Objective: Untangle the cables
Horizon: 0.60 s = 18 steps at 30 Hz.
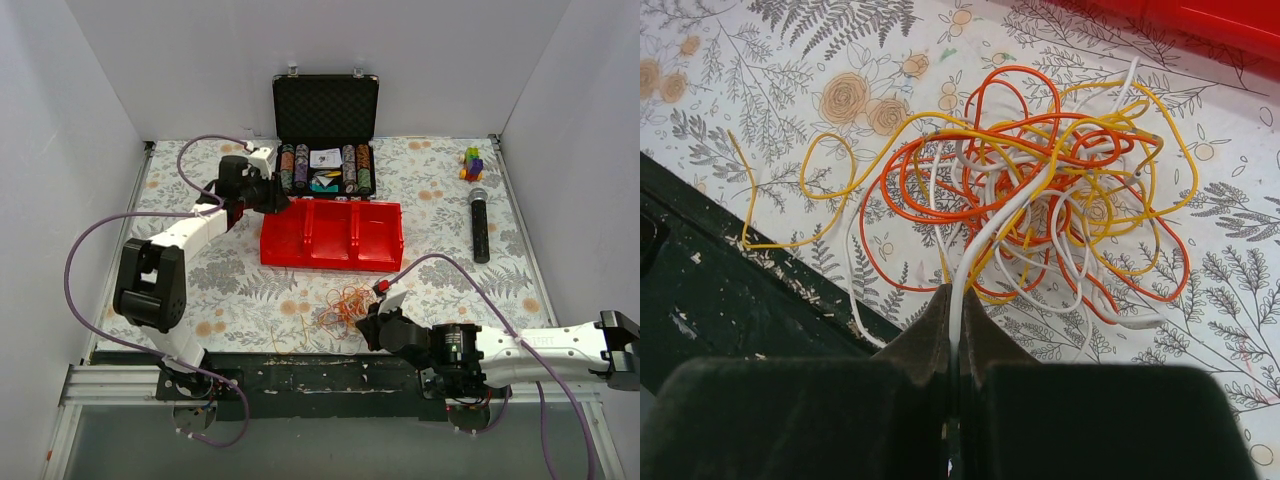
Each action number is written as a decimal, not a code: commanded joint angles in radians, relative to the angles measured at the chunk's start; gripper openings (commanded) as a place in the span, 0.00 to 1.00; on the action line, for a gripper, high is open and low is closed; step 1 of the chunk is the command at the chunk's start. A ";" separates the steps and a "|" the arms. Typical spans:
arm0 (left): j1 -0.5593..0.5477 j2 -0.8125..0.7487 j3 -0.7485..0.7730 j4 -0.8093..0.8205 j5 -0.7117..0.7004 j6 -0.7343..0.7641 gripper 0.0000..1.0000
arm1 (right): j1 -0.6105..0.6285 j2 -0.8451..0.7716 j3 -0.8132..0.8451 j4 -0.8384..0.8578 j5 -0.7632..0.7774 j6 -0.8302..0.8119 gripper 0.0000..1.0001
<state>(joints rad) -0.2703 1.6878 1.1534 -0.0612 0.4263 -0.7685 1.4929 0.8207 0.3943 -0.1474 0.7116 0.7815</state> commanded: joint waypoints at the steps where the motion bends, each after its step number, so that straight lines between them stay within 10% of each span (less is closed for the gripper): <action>1: -0.023 -0.031 0.008 -0.040 -0.098 0.060 0.67 | 0.006 -0.017 0.018 0.022 0.038 0.002 0.01; 5: -0.035 -0.033 0.068 -0.129 -0.130 0.104 0.98 | 0.006 -0.008 0.028 0.020 0.045 -0.013 0.01; 13: -0.059 -0.220 0.164 -0.346 0.274 0.269 0.98 | 0.006 -0.005 0.029 0.019 0.045 -0.019 0.01; 18: -0.275 -0.321 0.002 -0.555 0.325 0.419 0.98 | 0.006 0.008 0.015 0.038 0.046 -0.008 0.01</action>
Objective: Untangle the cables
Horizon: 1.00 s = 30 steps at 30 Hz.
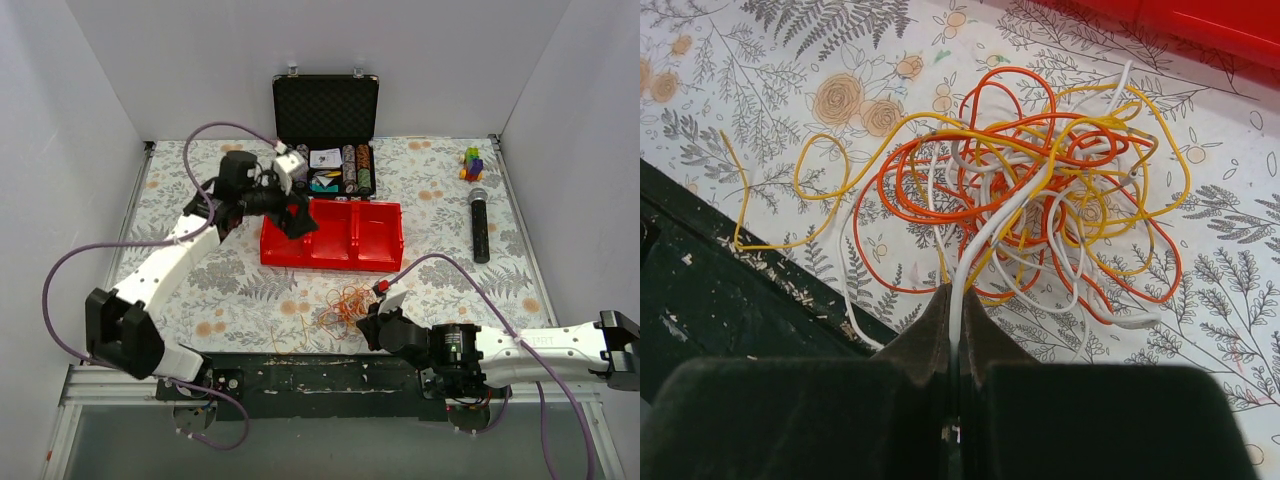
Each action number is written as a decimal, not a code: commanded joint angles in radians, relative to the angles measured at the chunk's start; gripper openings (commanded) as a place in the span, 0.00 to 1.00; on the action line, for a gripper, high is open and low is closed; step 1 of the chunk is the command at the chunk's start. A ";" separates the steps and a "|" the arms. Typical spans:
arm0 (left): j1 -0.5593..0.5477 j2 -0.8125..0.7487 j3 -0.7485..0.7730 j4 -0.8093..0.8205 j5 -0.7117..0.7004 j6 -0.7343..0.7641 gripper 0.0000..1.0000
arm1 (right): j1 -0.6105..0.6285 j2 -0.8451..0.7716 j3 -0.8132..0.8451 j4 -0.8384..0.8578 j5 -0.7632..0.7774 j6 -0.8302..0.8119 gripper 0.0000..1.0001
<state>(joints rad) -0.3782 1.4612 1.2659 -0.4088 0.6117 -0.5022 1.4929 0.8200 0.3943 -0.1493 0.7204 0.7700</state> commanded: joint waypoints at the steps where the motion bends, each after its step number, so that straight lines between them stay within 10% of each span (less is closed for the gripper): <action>1: -0.215 -0.113 -0.173 -0.208 0.126 0.157 0.98 | 0.006 0.011 0.017 0.042 0.039 0.005 0.01; 22: -0.415 0.071 -0.310 -0.061 0.057 0.103 0.94 | 0.006 -0.004 0.018 0.027 0.044 0.020 0.01; 25: -0.415 0.067 -0.338 -0.016 0.001 0.097 0.78 | 0.006 -0.013 0.017 0.020 0.048 0.020 0.01; 30: -0.415 0.065 -0.307 -0.011 -0.075 0.119 0.11 | 0.006 -0.021 0.015 0.017 0.048 0.020 0.01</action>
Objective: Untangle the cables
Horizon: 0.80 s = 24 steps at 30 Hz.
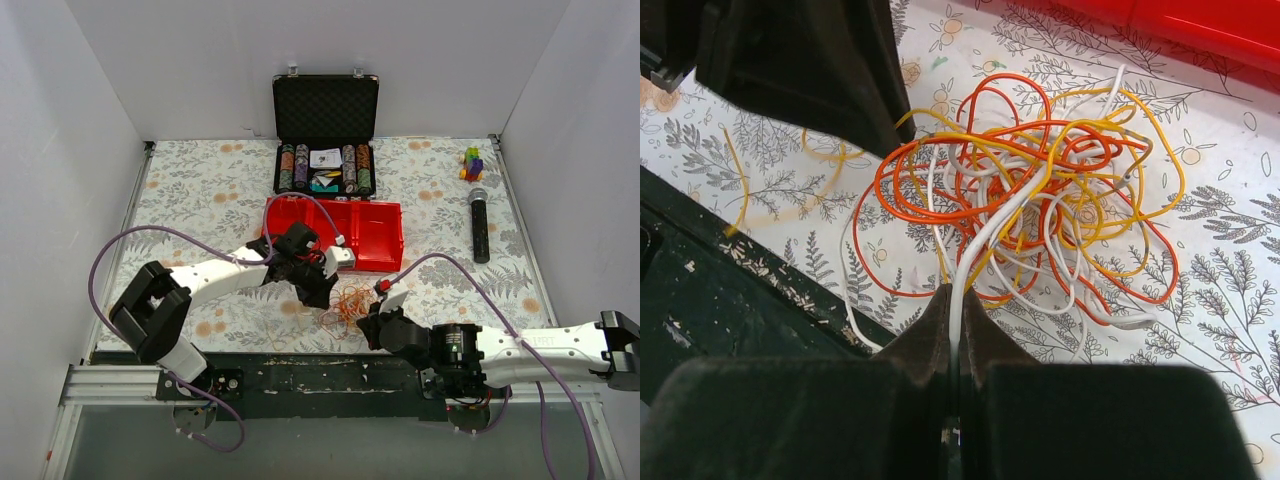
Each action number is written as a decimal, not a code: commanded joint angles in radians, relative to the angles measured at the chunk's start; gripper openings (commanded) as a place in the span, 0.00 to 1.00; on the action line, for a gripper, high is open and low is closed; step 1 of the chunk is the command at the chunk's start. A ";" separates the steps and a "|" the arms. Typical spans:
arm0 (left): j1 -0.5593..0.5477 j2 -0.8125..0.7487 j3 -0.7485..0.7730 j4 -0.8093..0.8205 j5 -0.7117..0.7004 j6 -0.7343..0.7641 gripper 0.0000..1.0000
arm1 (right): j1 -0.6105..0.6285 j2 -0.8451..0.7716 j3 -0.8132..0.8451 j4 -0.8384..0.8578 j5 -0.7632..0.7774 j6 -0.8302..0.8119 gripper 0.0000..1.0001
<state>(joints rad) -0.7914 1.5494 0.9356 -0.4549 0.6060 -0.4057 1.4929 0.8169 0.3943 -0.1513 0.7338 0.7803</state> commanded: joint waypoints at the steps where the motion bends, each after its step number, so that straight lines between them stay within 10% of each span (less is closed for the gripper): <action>1: -0.003 -0.025 0.041 0.022 -0.081 0.025 0.00 | 0.006 -0.015 0.014 0.018 0.035 0.010 0.01; 17: 0.026 -0.270 0.704 -0.172 -0.236 0.048 0.00 | 0.006 0.024 -0.006 -0.014 0.007 0.059 0.01; 24: 0.024 -0.316 0.761 -0.220 -0.282 0.071 0.00 | 0.006 0.021 0.058 -0.080 -0.001 0.028 0.05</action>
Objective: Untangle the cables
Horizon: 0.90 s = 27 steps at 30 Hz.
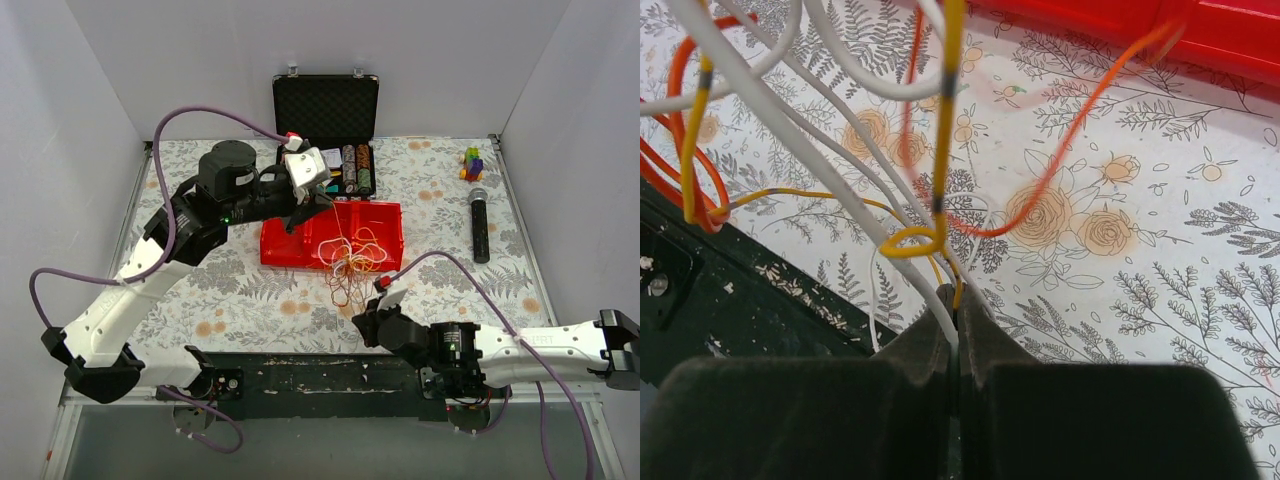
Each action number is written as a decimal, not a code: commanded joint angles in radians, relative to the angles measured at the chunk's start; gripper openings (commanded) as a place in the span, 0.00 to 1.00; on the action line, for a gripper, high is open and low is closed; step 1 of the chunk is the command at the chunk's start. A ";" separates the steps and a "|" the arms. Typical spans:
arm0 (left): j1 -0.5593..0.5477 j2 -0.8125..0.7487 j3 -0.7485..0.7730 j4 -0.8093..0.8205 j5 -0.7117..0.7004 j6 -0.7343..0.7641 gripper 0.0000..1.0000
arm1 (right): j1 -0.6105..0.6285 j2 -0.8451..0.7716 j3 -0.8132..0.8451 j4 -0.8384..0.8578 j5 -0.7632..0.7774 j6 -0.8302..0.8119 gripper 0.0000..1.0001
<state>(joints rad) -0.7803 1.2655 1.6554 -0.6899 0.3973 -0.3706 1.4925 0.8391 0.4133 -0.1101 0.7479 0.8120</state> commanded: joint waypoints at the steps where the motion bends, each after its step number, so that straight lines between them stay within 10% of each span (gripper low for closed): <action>1: 0.015 -0.040 0.032 0.021 -0.087 0.042 0.00 | 0.006 -0.012 0.048 -0.138 -0.009 -0.004 0.07; 14: 0.015 -0.083 0.015 0.001 -0.031 0.125 0.00 | 0.009 -0.201 0.108 -0.131 0.041 -0.137 0.77; 27: 0.013 -0.106 -0.131 -0.028 0.064 0.145 0.00 | 0.009 -0.101 0.245 0.018 0.071 -0.434 0.87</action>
<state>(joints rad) -0.7723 1.1847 1.5166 -0.7197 0.4030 -0.2462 1.4944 0.7101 0.6380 -0.1658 0.7864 0.4786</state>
